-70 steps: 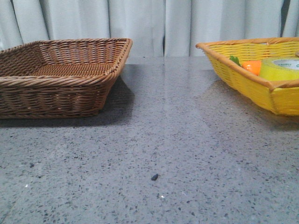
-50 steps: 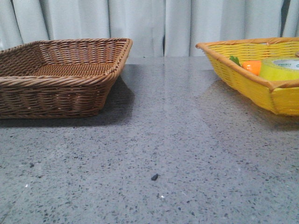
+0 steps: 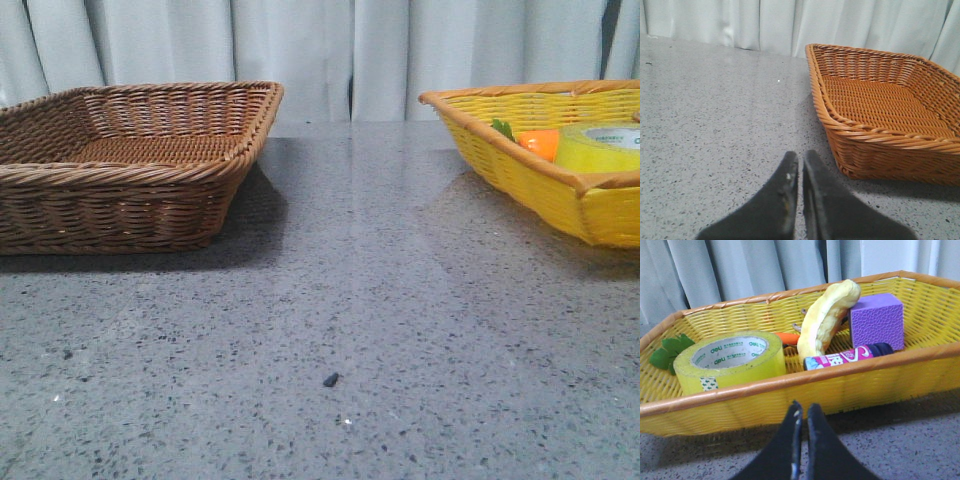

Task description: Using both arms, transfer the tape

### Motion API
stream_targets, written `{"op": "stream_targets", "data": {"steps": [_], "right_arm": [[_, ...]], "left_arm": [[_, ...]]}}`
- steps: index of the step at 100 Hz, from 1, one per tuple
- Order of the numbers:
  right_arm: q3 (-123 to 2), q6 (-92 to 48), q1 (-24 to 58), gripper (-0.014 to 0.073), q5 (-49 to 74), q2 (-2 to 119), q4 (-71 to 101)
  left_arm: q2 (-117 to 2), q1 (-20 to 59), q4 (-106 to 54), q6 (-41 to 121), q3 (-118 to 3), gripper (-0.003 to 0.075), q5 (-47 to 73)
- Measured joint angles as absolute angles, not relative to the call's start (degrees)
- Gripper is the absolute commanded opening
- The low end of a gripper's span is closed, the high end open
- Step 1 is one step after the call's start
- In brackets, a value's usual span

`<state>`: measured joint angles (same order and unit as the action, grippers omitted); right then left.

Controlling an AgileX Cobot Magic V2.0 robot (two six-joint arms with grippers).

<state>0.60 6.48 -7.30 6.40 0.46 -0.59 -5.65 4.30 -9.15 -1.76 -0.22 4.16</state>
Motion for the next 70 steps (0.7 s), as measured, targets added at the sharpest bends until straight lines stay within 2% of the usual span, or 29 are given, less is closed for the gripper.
{"op": "stream_targets", "data": {"steps": [70], "right_arm": [[0.60, 6.48, -7.30, -0.0074, 1.57, 0.46, -0.59]], "left_arm": [[-5.65, 4.30, -9.41, -1.76, -0.22, -0.0021, 4.16]]}}
